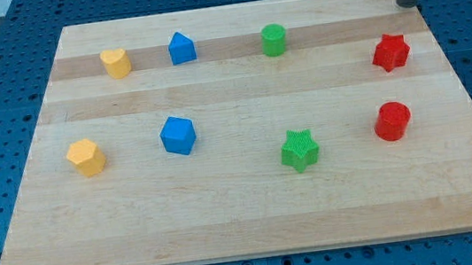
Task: Slide the red star a bit left
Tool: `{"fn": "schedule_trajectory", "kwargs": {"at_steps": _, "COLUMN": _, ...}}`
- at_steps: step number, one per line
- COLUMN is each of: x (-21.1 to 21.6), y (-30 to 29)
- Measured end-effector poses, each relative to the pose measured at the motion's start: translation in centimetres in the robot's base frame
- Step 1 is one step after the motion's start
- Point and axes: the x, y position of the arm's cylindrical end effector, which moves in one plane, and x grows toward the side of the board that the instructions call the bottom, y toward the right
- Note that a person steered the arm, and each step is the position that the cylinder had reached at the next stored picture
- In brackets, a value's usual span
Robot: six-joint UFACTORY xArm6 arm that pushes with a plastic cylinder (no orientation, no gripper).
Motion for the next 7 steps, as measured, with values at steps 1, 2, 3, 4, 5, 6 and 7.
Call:
{"fn": "schedule_trajectory", "kwargs": {"at_steps": 1, "x": 5.2, "y": 0.0}}
{"fn": "schedule_trajectory", "kwargs": {"at_steps": 2, "x": 5.2, "y": 0.0}}
{"fn": "schedule_trajectory", "kwargs": {"at_steps": 3, "x": 8.5, "y": -0.7}}
{"fn": "schedule_trajectory", "kwargs": {"at_steps": 4, "x": 8.1, "y": -3.3}}
{"fn": "schedule_trajectory", "kwargs": {"at_steps": 5, "x": 8.1, "y": -5.0}}
{"fn": "schedule_trajectory", "kwargs": {"at_steps": 6, "x": 8.1, "y": -5.0}}
{"fn": "schedule_trajectory", "kwargs": {"at_steps": 7, "x": 5.9, "y": -5.3}}
